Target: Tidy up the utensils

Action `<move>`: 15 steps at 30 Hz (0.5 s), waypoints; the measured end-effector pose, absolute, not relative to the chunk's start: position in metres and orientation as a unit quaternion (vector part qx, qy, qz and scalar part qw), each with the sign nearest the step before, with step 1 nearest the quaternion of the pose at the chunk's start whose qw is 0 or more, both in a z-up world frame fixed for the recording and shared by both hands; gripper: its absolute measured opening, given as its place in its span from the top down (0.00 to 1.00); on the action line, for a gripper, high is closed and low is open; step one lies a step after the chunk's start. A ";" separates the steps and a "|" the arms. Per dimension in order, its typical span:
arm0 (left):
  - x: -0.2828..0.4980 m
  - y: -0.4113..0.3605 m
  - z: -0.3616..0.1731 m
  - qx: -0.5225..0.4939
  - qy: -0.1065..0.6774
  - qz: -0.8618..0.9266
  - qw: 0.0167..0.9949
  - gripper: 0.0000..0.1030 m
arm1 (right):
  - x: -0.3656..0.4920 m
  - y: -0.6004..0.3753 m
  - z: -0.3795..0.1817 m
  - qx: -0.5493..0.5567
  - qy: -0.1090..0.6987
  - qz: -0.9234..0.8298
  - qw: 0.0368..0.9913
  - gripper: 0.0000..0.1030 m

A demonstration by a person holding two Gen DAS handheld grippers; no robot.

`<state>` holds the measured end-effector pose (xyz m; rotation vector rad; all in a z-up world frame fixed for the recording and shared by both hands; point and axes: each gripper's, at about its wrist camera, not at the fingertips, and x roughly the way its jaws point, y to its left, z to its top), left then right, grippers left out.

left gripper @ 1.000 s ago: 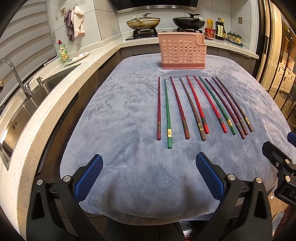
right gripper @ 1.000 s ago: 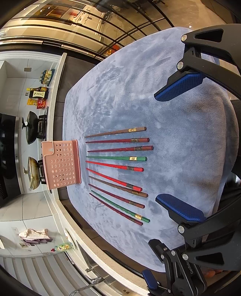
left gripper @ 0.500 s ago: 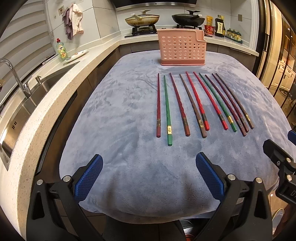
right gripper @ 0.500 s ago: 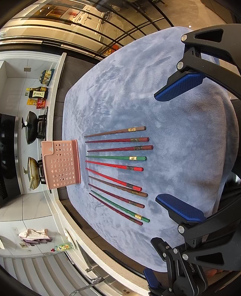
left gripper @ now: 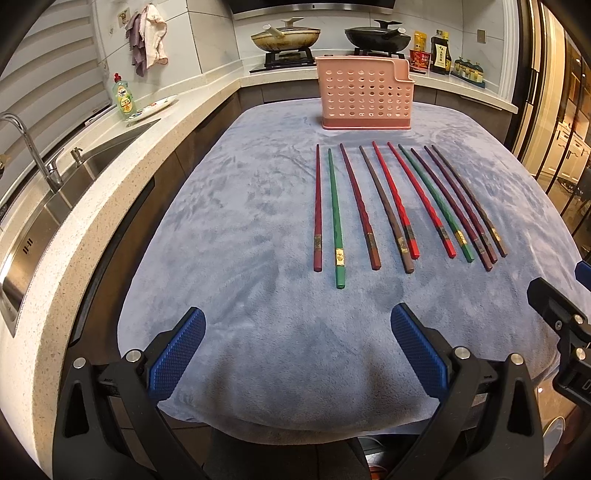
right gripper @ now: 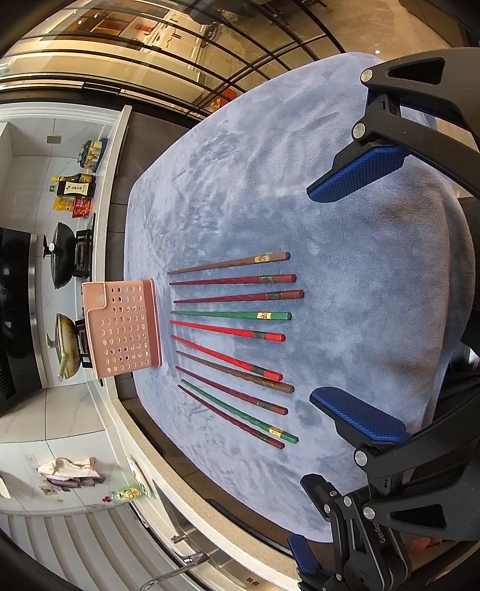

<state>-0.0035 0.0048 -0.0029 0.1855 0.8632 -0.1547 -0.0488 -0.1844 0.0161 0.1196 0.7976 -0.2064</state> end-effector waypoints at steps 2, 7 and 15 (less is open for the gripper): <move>-0.003 0.005 -0.003 0.089 0.418 -0.075 0.901 0.07 | -0.049 -0.184 0.017 0.059 0.387 -0.100 0.915 0.07; -0.003 0.005 -0.003 0.089 0.418 -0.075 0.901 0.07 | -0.049 -0.185 0.016 0.059 0.387 -0.099 0.915 0.07; -0.004 0.005 -0.003 0.089 0.418 -0.075 0.901 0.07 | -0.048 -0.184 0.017 0.062 0.387 -0.099 0.915 0.07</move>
